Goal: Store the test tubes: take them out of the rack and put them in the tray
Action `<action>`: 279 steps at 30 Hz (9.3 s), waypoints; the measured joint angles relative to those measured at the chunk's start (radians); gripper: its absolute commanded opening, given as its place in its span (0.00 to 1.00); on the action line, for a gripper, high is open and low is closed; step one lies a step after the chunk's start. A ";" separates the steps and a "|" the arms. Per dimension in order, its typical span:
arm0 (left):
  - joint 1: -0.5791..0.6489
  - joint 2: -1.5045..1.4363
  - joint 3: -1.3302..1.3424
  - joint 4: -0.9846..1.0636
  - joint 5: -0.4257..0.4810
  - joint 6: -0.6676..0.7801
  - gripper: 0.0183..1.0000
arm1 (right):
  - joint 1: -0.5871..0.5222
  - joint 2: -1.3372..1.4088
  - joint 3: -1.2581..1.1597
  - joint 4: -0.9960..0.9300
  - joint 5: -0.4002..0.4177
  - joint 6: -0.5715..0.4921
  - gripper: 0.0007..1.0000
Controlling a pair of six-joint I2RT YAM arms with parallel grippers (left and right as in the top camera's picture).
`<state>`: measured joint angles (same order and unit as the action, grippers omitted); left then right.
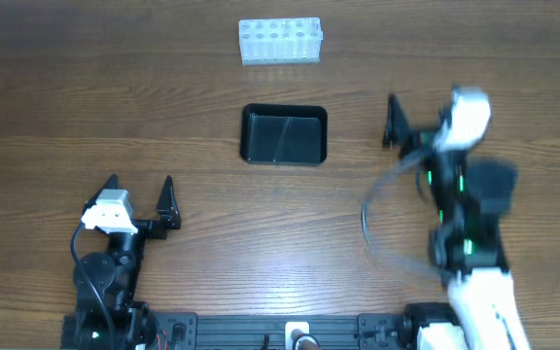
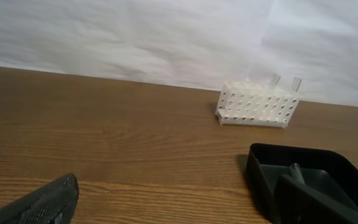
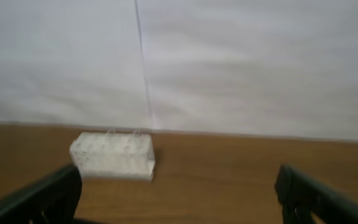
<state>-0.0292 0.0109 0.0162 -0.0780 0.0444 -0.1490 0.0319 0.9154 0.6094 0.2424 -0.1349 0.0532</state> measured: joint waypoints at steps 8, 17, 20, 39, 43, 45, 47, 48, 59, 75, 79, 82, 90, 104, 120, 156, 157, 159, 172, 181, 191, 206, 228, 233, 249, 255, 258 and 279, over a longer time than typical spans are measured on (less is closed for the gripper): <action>0.000 0.000 0.000 0.000 0.000 0.000 1.00 | 0.134 0.568 0.406 -0.225 -0.037 0.005 0.94; 0.000 0.000 0.000 0.000 0.000 0.000 1.00 | 0.347 0.951 0.785 -0.404 0.043 0.052 0.90; 0.000 0.000 0.000 0.000 0.000 0.000 1.00 | 0.394 1.030 0.898 -0.455 0.093 0.073 0.90; 0.000 0.000 0.000 0.000 0.000 0.000 1.00 | 0.454 1.327 1.240 -0.523 0.394 0.187 0.88; 0.000 0.000 0.000 0.000 0.000 0.000 1.00 | 0.454 1.342 1.241 -0.473 0.418 0.191 0.86; 0.000 0.000 0.000 0.000 0.000 0.000 1.00 | 0.453 1.350 1.246 -0.449 0.426 0.193 0.86; 0.000 0.000 0.000 0.000 0.000 0.000 1.00 | 0.452 1.358 1.248 -0.424 0.432 0.195 0.84; 0.000 0.000 0.000 0.000 0.000 0.000 1.00 | 0.451 1.361 1.249 -0.416 0.434 0.197 0.84; 0.000 0.000 0.000 0.000 0.000 0.000 1.00 | 0.421 1.413 1.252 -0.363 0.453 0.201 0.75; 0.000 0.000 0.000 0.000 0.000 0.000 1.00 | 0.418 1.421 1.252 -0.348 0.460 0.204 0.25; 0.000 0.000 0.000 0.000 0.000 0.000 0.99 | 0.418 1.421 1.252 -0.346 0.460 0.203 0.20; 0.000 0.000 0.000 0.000 0.000 0.000 1.00 | 0.418 1.421 1.252 -0.346 0.460 0.204 0.18; 0.000 0.000 0.000 0.000 0.000 0.000 1.00 | 0.418 1.419 1.252 -0.351 0.460 0.204 0.14; 0.000 0.000 0.000 0.000 0.000 0.000 1.00 | 0.419 0.928 1.267 -0.502 0.450 0.194 0.12; 0.000 0.000 0.000 0.000 0.000 0.000 1.00 | 0.418 1.012 1.085 -0.972 0.133 0.291 0.10; 0.000 0.000 0.000 0.000 0.000 0.000 1.00 | 0.449 1.216 1.049 -0.930 0.001 0.377 0.27; 0.000 0.000 0.000 0.000 0.000 0.000 1.00 | 0.449 1.216 1.049 -0.930 0.001 0.378 0.30; 0.000 0.000 0.000 0.000 0.000 0.000 1.00 | 0.449 1.216 1.049 -0.930 0.002 0.382 0.35; 0.000 0.000 0.000 0.000 0.000 0.000 1.00 | 0.445 1.092 1.028 -0.898 0.012 0.291 0.52; 0.000 0.000 0.000 0.000 0.000 0.000 1.00 | 0.397 0.888 1.061 -0.528 0.332 0.152 0.99; 0.000 0.000 0.000 0.000 0.000 0.000 1.00 | 0.353 1.167 1.045 -0.359 0.457 0.115 0.99; 0.000 0.000 0.000 0.000 0.000 0.000 1.00 | 0.303 1.269 1.042 -0.245 0.463 0.105 0.90; 0.000 0.000 0.000 0.000 0.000 0.000 1.00 | 0.309 1.314 1.042 -0.193 0.386 0.108 0.40; 0.000 0.000 0.000 0.000 0.000 0.000 1.00 | 0.313 1.314 1.042 -0.191 0.375 0.109 0.36; 0.000 0.000 0.000 0.000 0.000 0.000 1.00 | 0.315 1.330 1.042 -0.181 0.372 0.108 0.10; 0.000 0.000 0.000 0.000 0.000 0.000 1.00 | 0.315 1.330 1.042 -0.171 0.369 0.109 0.05; 0.000 0.000 0.000 0.000 0.000 0.000 1.00 | 0.315 1.330 1.042 -0.171 0.369 0.108 0.05; 0.000 -0.001 -0.001 0.000 0.000 0.000 1.00 | 0.322 0.618 1.065 -0.733 0.305 0.193 0.04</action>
<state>-0.0292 0.0101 0.0154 -0.0780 0.0448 -0.1490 0.3534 1.5330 1.6745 -0.4904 0.1703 0.2466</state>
